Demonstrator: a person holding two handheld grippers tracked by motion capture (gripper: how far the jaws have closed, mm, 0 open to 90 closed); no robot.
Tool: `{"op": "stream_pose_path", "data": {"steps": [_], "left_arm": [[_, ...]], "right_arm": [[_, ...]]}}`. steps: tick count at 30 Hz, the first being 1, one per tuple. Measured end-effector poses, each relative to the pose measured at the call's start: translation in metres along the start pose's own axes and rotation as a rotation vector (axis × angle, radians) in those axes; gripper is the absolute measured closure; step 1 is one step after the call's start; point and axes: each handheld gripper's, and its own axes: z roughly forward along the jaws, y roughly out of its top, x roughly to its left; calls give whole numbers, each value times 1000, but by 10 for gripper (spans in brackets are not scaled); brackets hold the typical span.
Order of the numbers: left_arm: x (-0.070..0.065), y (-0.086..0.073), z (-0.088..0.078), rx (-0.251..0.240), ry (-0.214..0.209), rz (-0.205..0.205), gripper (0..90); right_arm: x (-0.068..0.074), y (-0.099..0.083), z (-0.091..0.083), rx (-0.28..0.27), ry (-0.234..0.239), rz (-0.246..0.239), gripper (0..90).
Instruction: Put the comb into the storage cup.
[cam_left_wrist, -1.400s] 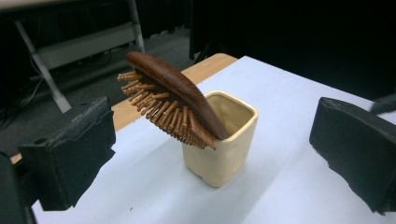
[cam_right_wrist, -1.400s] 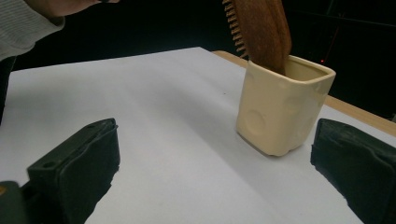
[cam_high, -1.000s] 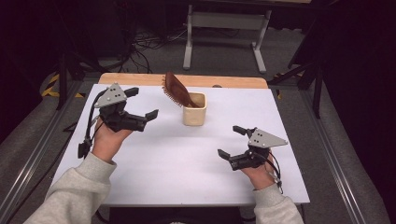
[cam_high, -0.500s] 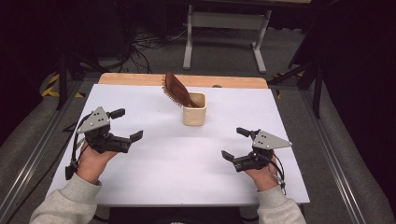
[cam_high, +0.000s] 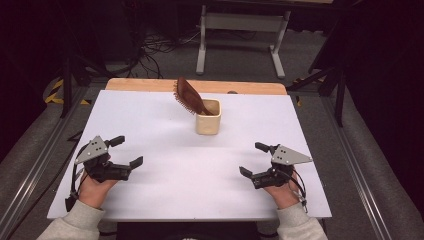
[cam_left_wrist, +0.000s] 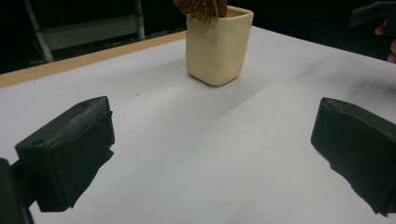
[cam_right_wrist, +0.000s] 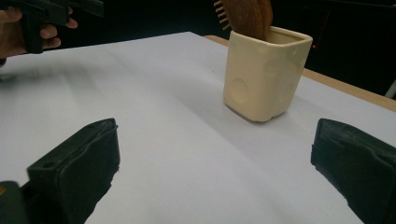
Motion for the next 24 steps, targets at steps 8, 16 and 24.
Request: {"op": "stream_pose_path", "data": {"steps": [8, 16, 24], "left_arm": [[2, -24, -2, 21, 25, -2, 8], [4, -34, -5, 4, 69, -31, 5], [5, -34, -4, 16, 78, -27, 4]], "right_arm": [[1, -9, 0, 9, 12, 6, 13], [1, -22, -2, 2, 3, 32, 11], [0, -23, -3, 3, -8, 34, 11]]}}
